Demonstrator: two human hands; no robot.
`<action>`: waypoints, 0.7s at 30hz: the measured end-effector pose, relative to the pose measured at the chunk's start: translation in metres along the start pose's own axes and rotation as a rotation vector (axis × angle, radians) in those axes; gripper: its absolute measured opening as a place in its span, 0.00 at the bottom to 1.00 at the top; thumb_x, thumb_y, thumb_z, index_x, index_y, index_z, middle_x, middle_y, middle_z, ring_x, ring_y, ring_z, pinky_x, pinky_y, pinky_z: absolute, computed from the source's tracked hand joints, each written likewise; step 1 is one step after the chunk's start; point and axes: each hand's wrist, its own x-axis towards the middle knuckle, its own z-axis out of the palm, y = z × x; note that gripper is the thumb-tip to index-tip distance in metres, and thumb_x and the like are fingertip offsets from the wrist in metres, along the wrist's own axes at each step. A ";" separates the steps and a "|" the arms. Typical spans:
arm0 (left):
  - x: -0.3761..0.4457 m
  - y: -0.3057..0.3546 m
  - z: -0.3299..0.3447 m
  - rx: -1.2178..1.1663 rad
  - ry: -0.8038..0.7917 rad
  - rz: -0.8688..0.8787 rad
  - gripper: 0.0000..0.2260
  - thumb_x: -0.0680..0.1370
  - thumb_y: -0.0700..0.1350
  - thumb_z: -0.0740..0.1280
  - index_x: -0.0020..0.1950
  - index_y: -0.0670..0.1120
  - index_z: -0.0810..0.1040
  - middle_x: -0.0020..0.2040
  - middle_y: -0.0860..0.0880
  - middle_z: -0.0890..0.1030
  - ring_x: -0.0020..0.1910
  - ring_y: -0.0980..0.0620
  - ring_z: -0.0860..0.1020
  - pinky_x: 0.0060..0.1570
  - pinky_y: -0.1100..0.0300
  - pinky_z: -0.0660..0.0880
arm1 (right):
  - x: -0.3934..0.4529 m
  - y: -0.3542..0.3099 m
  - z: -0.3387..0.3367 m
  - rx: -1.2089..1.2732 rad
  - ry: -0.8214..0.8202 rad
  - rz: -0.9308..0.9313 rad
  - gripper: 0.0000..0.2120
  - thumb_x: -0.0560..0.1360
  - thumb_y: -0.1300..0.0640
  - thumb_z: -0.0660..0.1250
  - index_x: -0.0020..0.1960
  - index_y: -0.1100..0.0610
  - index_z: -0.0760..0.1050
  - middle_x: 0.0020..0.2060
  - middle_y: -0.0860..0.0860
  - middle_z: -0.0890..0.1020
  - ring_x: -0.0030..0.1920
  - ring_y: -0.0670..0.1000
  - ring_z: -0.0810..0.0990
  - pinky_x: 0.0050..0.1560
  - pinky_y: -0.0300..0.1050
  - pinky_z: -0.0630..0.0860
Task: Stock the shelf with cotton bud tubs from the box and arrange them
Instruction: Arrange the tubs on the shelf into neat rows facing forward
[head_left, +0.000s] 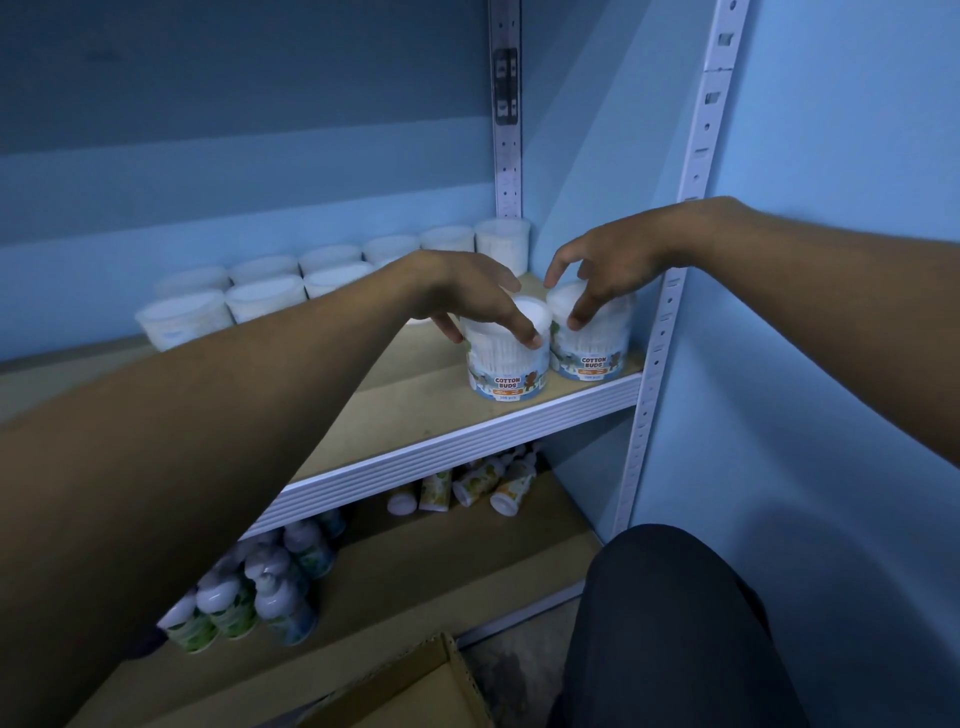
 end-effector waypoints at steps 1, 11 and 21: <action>0.000 0.000 0.001 -0.007 0.010 0.001 0.40 0.68 0.57 0.78 0.76 0.51 0.65 0.73 0.52 0.69 0.66 0.47 0.72 0.59 0.50 0.79 | 0.000 -0.001 0.000 -0.002 -0.003 -0.003 0.28 0.70 0.45 0.76 0.67 0.38 0.69 0.64 0.48 0.71 0.60 0.55 0.73 0.63 0.55 0.76; -0.007 0.012 0.013 0.107 0.106 -0.045 0.40 0.66 0.67 0.74 0.72 0.46 0.71 0.69 0.47 0.72 0.58 0.43 0.80 0.51 0.50 0.82 | -0.004 0.005 0.004 0.068 -0.025 -0.049 0.27 0.72 0.55 0.76 0.67 0.40 0.70 0.67 0.50 0.74 0.62 0.57 0.75 0.59 0.48 0.77; -0.006 0.016 0.005 0.112 0.055 -0.013 0.42 0.67 0.65 0.75 0.74 0.48 0.68 0.70 0.51 0.70 0.66 0.47 0.72 0.60 0.49 0.77 | -0.007 0.005 0.005 0.061 0.025 -0.055 0.29 0.72 0.49 0.76 0.69 0.39 0.70 0.71 0.51 0.69 0.66 0.56 0.71 0.64 0.49 0.73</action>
